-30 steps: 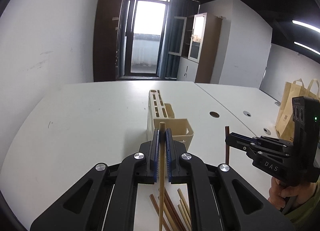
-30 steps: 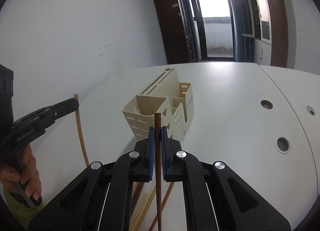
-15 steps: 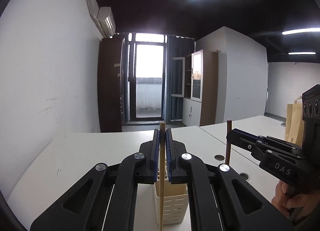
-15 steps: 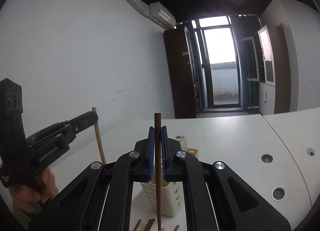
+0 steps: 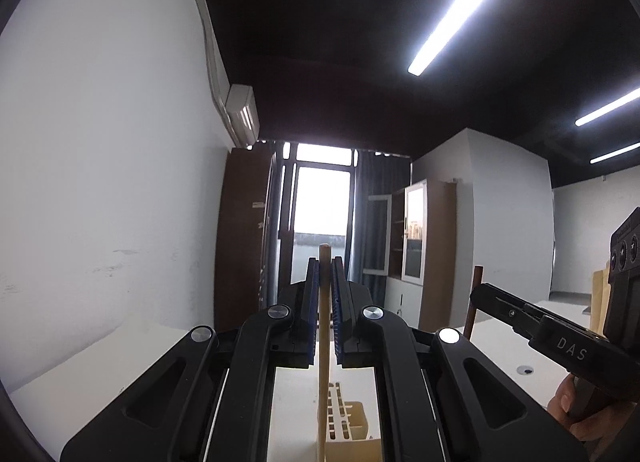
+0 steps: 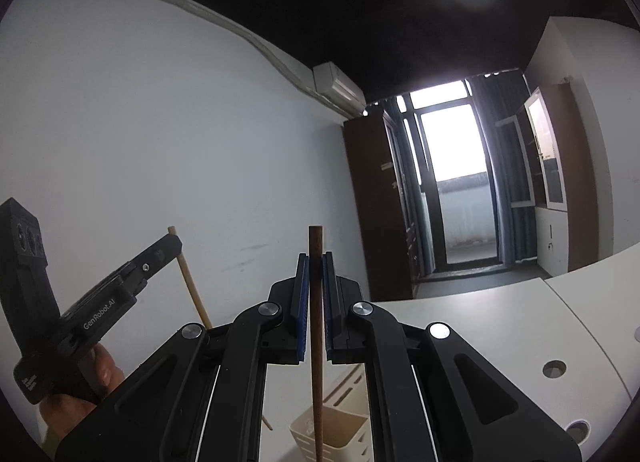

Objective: Organize utensils
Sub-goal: 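Lift both held chopsticks upright and lower them into the cream holder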

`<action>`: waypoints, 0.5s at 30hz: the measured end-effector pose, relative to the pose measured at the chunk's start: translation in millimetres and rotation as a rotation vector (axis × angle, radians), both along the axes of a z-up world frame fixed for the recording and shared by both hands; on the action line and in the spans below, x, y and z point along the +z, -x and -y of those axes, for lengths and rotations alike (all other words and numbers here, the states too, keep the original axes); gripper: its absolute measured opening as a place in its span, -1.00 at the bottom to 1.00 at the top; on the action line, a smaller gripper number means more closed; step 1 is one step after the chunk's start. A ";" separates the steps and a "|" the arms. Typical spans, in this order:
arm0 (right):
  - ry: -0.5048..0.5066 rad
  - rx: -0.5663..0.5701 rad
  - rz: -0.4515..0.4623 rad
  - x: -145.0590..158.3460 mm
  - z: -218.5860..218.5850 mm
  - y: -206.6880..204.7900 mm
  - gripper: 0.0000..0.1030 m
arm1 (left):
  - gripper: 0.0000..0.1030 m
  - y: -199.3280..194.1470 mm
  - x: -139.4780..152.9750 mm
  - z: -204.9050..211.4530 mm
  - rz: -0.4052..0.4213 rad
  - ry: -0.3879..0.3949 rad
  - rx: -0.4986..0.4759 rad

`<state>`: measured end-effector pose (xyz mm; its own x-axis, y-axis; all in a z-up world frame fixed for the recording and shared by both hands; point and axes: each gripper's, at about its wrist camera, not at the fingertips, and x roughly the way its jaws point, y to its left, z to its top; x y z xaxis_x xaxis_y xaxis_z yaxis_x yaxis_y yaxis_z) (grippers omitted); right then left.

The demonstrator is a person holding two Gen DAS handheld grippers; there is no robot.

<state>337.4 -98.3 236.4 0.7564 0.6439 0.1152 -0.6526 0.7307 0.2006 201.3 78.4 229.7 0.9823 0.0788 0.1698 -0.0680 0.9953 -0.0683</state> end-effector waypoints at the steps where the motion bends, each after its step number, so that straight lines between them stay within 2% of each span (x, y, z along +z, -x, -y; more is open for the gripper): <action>1: -0.019 -0.011 0.015 1.4 1.9 1.0 -0.86 | -0.89 2.3 -0.3 1.5 0.018 -0.001 -0.006; 4: -0.067 -0.008 0.072 5.6 6.4 3.8 -0.86 | -0.89 3.5 -0.5 9.2 0.071 -0.016 -0.022; 7: -0.080 0.013 0.099 6.2 2.1 -3.5 -0.86 | -0.89 -5.9 -4.1 15.1 0.066 -0.024 -0.044; 12: -0.023 -0.003 0.060 -5.5 -13.0 -29.2 -0.86 | -0.89 -36.5 -18.8 19.0 -0.011 -0.035 -0.064; 15: 0.017 -0.001 0.005 -16.4 -18.4 -46.1 -0.86 | -0.89 -60.1 -29.2 17.3 -0.102 -0.035 -0.044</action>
<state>383.5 -79.9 220.1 0.7567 0.6448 0.1075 -0.6525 0.7349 0.1849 261.4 61.1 200.6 0.9970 0.0314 0.0709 -0.0294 0.9991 -0.0289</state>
